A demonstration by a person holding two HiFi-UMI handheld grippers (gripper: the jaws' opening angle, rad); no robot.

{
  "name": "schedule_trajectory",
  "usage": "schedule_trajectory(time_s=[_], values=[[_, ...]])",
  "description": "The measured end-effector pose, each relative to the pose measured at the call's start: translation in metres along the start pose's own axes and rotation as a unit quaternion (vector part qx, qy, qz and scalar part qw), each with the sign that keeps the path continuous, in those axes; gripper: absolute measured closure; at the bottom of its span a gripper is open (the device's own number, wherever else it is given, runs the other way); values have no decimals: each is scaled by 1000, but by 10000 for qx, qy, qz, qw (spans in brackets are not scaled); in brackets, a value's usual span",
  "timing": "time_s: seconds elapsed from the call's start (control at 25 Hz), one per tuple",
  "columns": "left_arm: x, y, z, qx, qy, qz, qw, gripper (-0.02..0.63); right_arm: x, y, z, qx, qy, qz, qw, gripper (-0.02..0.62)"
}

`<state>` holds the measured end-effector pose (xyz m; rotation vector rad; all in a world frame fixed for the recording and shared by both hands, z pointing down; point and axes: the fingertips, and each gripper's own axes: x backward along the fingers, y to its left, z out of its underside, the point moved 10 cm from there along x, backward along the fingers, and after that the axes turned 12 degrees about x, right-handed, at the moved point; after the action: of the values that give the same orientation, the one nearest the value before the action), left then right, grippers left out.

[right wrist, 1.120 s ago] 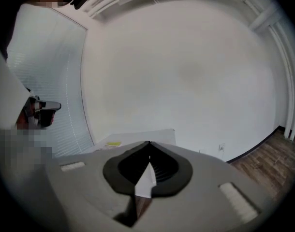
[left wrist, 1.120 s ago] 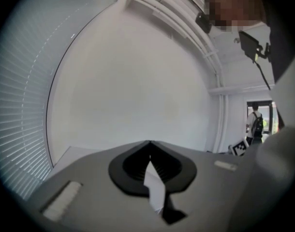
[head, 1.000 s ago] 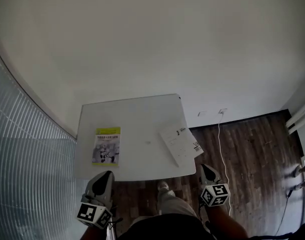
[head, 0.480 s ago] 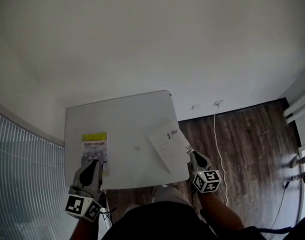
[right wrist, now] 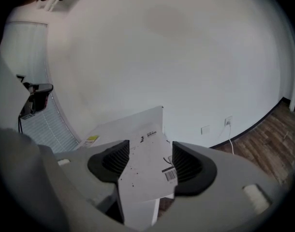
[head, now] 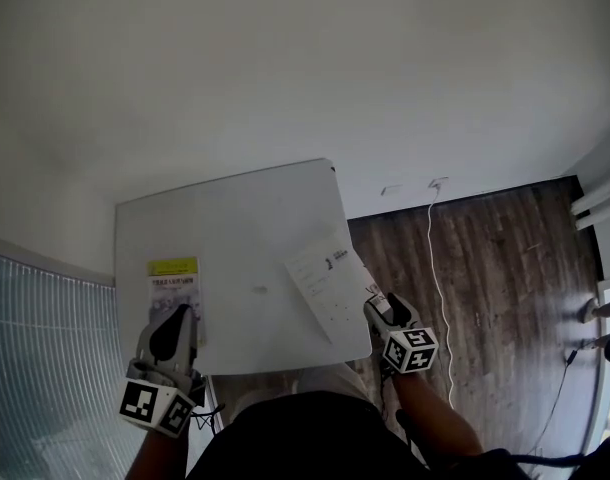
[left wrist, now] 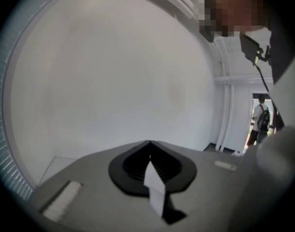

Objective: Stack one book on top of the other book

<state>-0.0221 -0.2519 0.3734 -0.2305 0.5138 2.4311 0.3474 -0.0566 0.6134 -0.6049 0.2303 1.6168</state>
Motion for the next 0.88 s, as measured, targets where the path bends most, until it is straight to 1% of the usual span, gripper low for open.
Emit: schedule_trajectory(time_s=[0.08,0.2,0.4,0.56,0.76,0.88], values=[[-8,-1,-2,-42,51,-5,10000,600,-5,-5,7,-35,128,-13,9999,302],[-19,-4,-5,-52,59,7,10000,600,-15,-12,16,-37,333,-76,9994,280],[-19,-6,-6,-149,70,69,9998,600,-23,-19,27,-224,510,-94,9984,249],[-16,6,-7,20,118,-43,9999,600,-28,-28,37,-688,595,-39,9958,231],[-21,12,-7,-90,293,-59,9995,600,-34,-39,57,-1419,532,103,9884,227],[-27,11,-5,-126,423,-26,9990,600,-39,-42,66,-1769,407,33,9834,227]])
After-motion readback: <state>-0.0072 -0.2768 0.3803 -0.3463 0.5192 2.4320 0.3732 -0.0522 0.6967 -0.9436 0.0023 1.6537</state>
